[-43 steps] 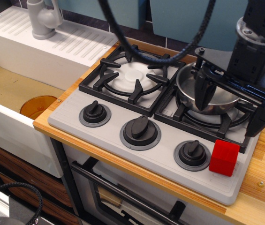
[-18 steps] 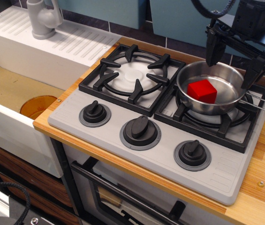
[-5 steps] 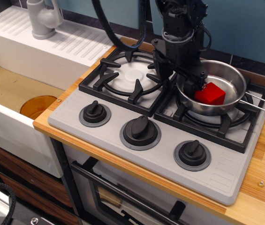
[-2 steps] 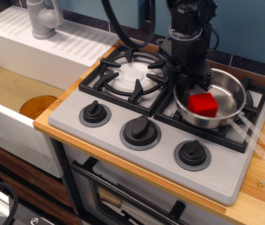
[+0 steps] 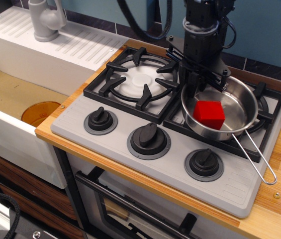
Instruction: Put redcube in pan and put pan on stove
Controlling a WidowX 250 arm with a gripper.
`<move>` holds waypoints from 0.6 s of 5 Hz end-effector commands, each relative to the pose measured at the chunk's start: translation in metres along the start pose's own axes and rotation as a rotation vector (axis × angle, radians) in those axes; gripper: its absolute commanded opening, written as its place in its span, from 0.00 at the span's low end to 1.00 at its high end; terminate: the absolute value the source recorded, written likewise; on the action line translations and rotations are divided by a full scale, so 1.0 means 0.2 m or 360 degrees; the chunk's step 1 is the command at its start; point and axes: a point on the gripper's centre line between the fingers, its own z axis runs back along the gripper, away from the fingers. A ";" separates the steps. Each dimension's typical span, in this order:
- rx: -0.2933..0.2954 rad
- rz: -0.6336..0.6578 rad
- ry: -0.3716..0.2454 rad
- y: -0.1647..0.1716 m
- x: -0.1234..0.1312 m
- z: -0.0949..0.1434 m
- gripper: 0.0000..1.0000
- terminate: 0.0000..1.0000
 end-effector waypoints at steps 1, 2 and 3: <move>0.0069 -0.0006 -0.0032 0.00 0.03 0.39 0.00 0.00; 0.0097 -0.0043 0.0023 0.07 0.02 0.50 0.00 0.00; 0.0105 -0.0093 0.0044 0.17 0.02 0.55 0.00 0.00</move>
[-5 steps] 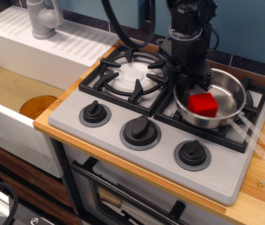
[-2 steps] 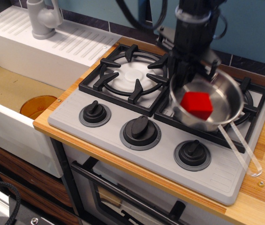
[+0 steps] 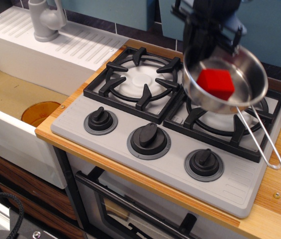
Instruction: Put redcube in pan and put pan on stove
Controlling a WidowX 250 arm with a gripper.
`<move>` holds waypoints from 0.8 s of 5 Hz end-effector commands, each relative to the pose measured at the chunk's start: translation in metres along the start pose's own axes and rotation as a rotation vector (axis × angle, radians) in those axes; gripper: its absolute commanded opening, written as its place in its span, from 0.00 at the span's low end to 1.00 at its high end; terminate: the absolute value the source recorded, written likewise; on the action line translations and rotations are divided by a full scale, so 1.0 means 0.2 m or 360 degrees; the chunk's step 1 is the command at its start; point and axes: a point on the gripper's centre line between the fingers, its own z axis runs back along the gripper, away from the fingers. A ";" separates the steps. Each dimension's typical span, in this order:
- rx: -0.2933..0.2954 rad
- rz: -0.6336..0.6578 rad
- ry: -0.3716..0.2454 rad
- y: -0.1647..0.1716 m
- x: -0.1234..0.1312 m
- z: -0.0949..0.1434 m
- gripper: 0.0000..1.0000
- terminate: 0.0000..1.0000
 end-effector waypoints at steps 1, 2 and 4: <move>0.0025 -0.0080 -0.0115 0.21 0.02 0.21 0.00 0.00; 0.0036 -0.0128 -0.0108 0.32 0.00 0.22 0.00 0.00; 0.0050 -0.0224 -0.0141 0.52 0.02 0.15 0.00 0.00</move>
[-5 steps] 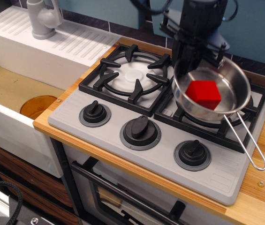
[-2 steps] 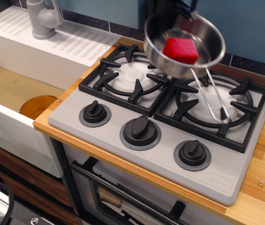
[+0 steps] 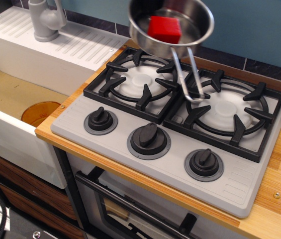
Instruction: Put redcube in pan and put pan on stove
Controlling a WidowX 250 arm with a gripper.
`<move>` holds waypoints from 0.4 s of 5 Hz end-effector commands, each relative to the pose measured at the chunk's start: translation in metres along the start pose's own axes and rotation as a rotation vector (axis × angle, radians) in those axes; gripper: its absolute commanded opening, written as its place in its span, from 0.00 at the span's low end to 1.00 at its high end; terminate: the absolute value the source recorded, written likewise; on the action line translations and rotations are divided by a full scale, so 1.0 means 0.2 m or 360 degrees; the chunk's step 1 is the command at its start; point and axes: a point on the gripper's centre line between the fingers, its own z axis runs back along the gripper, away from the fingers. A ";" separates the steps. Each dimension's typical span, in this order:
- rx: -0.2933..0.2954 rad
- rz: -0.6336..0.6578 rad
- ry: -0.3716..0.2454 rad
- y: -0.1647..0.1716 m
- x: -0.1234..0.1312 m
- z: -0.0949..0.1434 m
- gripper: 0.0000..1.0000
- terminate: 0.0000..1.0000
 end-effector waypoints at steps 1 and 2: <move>0.0045 -0.0044 -0.0117 0.15 0.07 -0.02 0.00 0.00; 0.0026 -0.0033 -0.0127 0.18 0.07 -0.08 0.00 0.00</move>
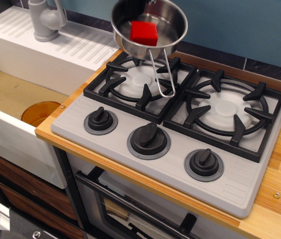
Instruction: Put redcube in pan and put pan on stove
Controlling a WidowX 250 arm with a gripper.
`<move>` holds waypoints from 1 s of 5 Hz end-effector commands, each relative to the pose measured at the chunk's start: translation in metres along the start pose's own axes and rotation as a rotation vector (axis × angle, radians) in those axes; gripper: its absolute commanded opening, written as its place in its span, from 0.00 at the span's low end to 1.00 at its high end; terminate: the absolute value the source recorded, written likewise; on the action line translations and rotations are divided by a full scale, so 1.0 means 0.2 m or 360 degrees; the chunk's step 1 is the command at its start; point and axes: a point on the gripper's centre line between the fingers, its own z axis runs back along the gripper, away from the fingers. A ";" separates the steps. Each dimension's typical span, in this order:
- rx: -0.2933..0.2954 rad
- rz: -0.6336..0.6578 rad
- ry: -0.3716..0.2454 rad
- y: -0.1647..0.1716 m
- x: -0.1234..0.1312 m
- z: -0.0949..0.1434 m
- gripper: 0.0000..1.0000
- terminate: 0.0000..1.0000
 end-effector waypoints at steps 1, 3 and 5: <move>0.0047 0.0013 -0.0131 0.06 0.04 -0.03 0.00 0.00; 0.0013 0.0049 -0.0153 0.09 0.01 -0.15 0.00 0.00; -0.0002 0.0054 -0.0183 0.13 -0.05 -0.26 0.00 0.00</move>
